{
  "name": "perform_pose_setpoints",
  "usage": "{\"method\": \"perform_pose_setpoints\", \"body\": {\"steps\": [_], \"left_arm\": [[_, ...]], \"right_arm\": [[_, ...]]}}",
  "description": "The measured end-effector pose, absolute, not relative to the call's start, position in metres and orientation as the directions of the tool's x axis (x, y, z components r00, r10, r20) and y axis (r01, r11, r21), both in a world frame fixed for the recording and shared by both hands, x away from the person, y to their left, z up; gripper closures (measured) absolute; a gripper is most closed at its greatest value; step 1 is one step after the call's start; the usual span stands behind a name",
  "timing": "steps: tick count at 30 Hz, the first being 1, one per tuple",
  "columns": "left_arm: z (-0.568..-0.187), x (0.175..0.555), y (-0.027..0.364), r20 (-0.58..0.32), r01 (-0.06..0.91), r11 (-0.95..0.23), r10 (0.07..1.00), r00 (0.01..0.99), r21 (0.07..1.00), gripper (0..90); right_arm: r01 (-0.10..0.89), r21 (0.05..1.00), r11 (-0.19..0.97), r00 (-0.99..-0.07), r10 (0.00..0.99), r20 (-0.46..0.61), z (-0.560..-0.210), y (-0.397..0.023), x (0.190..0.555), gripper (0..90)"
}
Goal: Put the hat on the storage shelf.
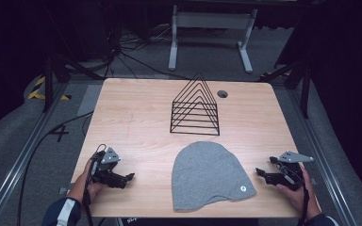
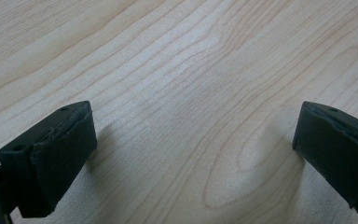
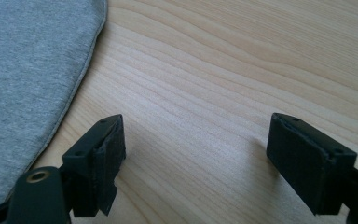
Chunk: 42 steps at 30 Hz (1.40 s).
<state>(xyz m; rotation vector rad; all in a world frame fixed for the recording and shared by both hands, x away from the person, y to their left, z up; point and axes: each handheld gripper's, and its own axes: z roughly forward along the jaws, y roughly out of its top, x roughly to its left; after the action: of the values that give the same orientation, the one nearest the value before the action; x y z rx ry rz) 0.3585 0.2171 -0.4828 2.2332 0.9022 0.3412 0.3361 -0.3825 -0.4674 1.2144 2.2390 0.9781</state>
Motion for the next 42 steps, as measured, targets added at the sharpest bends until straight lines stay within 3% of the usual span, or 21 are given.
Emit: {"method": "perform_pose_setpoints", "body": {"steps": [17, 20, 22, 25, 32, 42], "left_arm": [[-0.481, 0.354, 0.215, -0.017, 0.495, -0.536, 0.666, 0.745, 0.684, 1.3], [-0.479, 0.353, 0.215, -0.019, 0.505, -0.528, 0.678, 0.735, 0.682, 6.5], [-0.476, 0.353, 0.212, -0.018, 0.497, -0.54, 0.665, 0.747, 0.679, 17.1], [-0.474, 0.354, 0.198, -0.013, 0.474, -0.564, 0.635, 0.773, 0.676, 18.0], [-0.464, 0.355, 0.167, -0.019, 0.426, -0.565, 0.586, 0.81, 0.707, 21.2], [-0.454, 0.348, 0.104, 0.004, 0.331, -0.611, 0.48, 0.877, 0.72, 20.5]], "right_arm": [[0.557, 0.737, 0.384, -0.54, 0.841, -0.031, -0.468, -0.381, 0.338, 15.2], [0.56, 0.736, 0.381, -0.533, 0.846, -0.033, -0.468, -0.379, 0.34, 15.2], [0.566, 0.733, 0.377, -0.526, 0.85, -0.032, -0.467, -0.377, 0.341, 15.2], [0.579, 0.705, 0.41, -0.547, 0.836, -0.037, -0.464, -0.377, 0.346, 15.6], [0.521, 0.706, 0.48, -0.651, 0.759, -0.036, -0.448, -0.363, 0.35, 33.3], [0.433, 0.68, 0.591, -0.761, 0.644, -0.076, -0.433, -0.312, 0.364, 46.3]]}}
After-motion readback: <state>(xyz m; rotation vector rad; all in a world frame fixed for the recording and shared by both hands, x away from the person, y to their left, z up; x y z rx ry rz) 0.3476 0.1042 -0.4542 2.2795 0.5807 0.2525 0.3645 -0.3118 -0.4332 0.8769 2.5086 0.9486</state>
